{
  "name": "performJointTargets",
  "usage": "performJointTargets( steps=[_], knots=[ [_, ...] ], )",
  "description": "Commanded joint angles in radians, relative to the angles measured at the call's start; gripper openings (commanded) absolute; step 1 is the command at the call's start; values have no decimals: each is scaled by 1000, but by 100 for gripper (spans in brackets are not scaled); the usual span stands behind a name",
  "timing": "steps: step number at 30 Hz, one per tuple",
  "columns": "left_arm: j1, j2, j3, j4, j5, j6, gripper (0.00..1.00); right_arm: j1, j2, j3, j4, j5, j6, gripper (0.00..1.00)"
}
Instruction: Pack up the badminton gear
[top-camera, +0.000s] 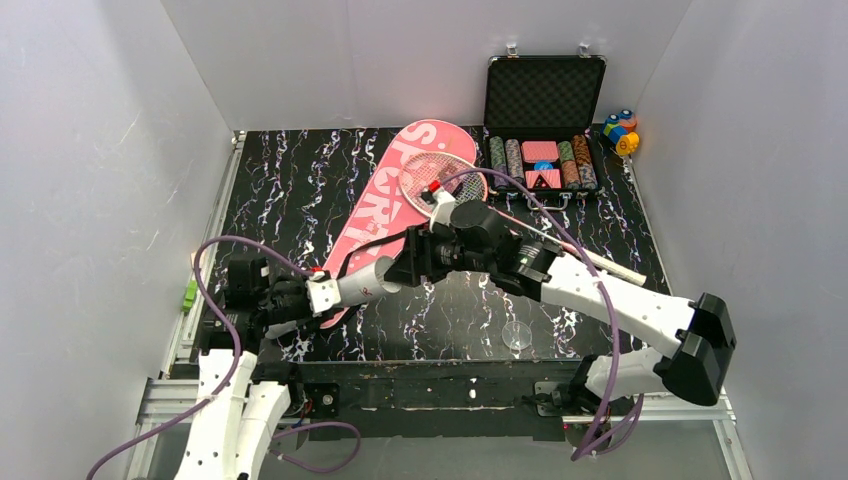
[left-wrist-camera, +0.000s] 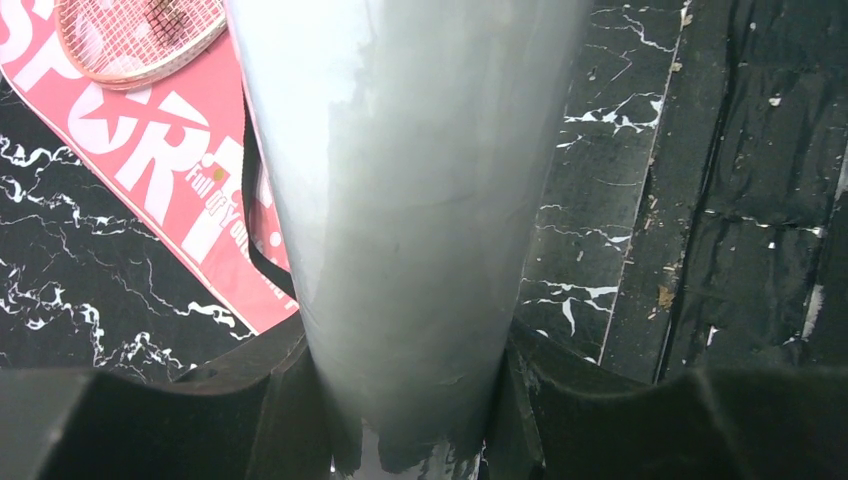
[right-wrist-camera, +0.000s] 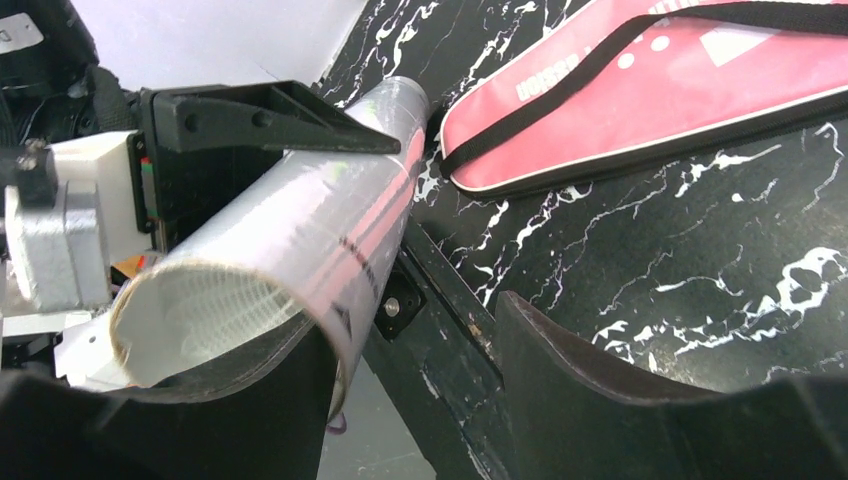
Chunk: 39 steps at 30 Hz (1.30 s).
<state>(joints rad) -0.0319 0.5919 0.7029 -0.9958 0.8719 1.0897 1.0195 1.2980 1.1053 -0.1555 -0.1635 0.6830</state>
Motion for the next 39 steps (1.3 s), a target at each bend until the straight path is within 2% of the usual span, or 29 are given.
performJointTargets(
  steps=[1,6,10,15,18,23,27,39],
  knots=[
    [1,-20,55,-28,135,-16,19,19,72,78,-16,6,-11,64],
    [1,-14,38,-39,125,1,20,22,113,155,-46,0,-17,66],
    [1,-5,1,-29,96,15,19,-22,48,202,-121,40,-37,71],
    [0,13,-41,11,46,1,17,-134,-117,127,-157,71,-27,81],
    [1,16,-61,28,33,-6,16,-211,-201,51,-204,115,-15,83],
    [1,12,-94,58,8,-14,15,-393,-265,-123,-241,139,128,85],
    [0,13,-99,59,10,-18,15,-423,-164,-194,-221,190,204,86],
    [1,-7,-90,49,-5,-32,16,-423,168,-113,-178,328,385,87]
  ],
)
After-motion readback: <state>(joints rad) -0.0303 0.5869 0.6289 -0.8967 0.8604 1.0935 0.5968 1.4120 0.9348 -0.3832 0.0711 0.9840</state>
